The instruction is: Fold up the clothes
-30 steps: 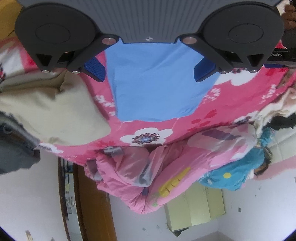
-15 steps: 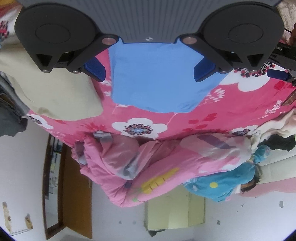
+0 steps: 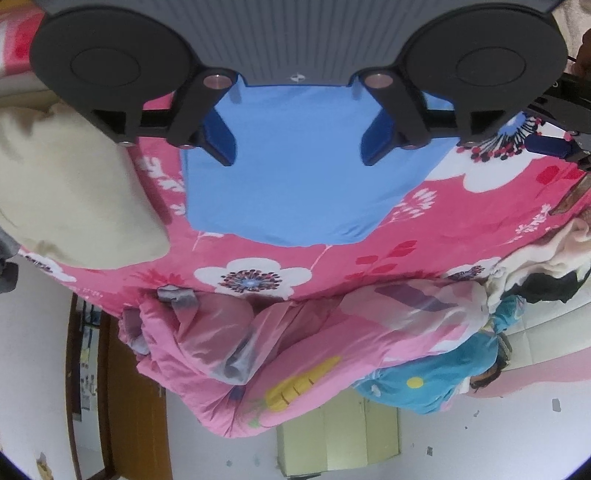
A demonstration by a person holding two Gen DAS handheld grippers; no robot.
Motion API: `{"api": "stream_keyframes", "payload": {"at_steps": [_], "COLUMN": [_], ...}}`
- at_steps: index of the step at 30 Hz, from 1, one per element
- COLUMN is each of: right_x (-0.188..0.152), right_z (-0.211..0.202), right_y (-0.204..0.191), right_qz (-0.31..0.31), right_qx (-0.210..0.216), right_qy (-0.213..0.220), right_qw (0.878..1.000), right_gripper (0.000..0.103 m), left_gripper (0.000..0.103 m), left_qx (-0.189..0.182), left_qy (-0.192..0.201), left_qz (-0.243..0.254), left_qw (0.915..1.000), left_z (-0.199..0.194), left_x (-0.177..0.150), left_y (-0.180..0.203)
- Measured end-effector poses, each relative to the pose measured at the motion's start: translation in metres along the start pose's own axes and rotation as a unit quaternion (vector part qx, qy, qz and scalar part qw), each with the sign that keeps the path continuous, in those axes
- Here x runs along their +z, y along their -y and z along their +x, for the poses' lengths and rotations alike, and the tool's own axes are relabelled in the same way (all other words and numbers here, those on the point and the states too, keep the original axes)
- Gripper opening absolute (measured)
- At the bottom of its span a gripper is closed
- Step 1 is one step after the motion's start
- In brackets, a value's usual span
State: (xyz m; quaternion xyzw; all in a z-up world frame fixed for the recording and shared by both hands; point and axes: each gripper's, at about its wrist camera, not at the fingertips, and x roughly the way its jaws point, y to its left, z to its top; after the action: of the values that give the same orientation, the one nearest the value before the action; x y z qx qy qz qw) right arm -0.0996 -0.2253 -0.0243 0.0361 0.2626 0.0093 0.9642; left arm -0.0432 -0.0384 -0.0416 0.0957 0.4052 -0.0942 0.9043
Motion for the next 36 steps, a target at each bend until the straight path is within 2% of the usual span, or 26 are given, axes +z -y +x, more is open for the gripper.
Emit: {"api": "stream_keyframes", "payload": {"at_steps": [4, 7, 10, 12, 15, 21, 24, 28, 31, 36], "right_x": [-0.006, -0.013, -0.023, -0.029, -0.032, -0.039, -0.037, -0.035, -0.036, -0.037], "right_z": [0.007, 0.014, 0.024, 0.024, 0.022, 0.022, 0.022, 0.023, 0.023, 0.023], "right_y": [0.000, 0.004, 0.016, 0.025, 0.026, 0.023, 0.024, 0.024, 0.024, 0.021], "right_qz": [-0.006, -0.013, -0.003, 0.018, 0.024, 0.028, 0.032, 0.034, 0.036, 0.023], "right_qx": [-0.001, -0.015, -0.036, -0.026, -0.027, -0.039, -0.037, -0.039, -0.041, -0.035], "right_qy": [-0.012, -0.026, -0.053, -0.050, -0.042, -0.029, -0.032, -0.033, -0.030, -0.028], "right_qw": [1.000, 0.999, 0.998, 0.998, 0.998, 0.998, 0.998, 0.998, 0.998, 0.999], "right_gripper": [0.069, 0.062, 0.051, 0.051, 0.051, 0.051, 0.051, 0.051, 0.052, 0.063], "left_gripper": [0.103, 0.103, 0.103, 0.103, 0.103, 0.103, 0.102, 0.096, 0.083, 0.076], "left_qx": [0.003, 0.006, 0.012, 0.020, 0.010, -0.034, -0.050, -0.078, -0.094, -0.116], "left_qy": [-0.004, -0.005, 0.000, 0.019, 0.062, 0.106, 0.109, 0.104, 0.099, 0.080], "left_qz": [-0.002, -0.002, -0.004, -0.019, -0.040, -0.012, -0.001, 0.003, 0.000, -0.018], "left_qw": [1.0000, 1.0000, 0.9999, 0.9994, 0.9972, 0.9937, 0.9928, 0.9916, 0.9906, 0.9898], "left_z": [0.001, 0.001, -0.002, -0.009, -0.023, -0.026, -0.021, -0.013, -0.008, 0.004], "left_x": [0.001, 0.001, 0.001, 0.002, 0.005, 0.019, 0.022, 0.020, 0.015, 0.007], "left_y": [0.001, 0.002, 0.001, -0.002, -0.007, 0.009, 0.018, 0.024, 0.023, 0.014]}}
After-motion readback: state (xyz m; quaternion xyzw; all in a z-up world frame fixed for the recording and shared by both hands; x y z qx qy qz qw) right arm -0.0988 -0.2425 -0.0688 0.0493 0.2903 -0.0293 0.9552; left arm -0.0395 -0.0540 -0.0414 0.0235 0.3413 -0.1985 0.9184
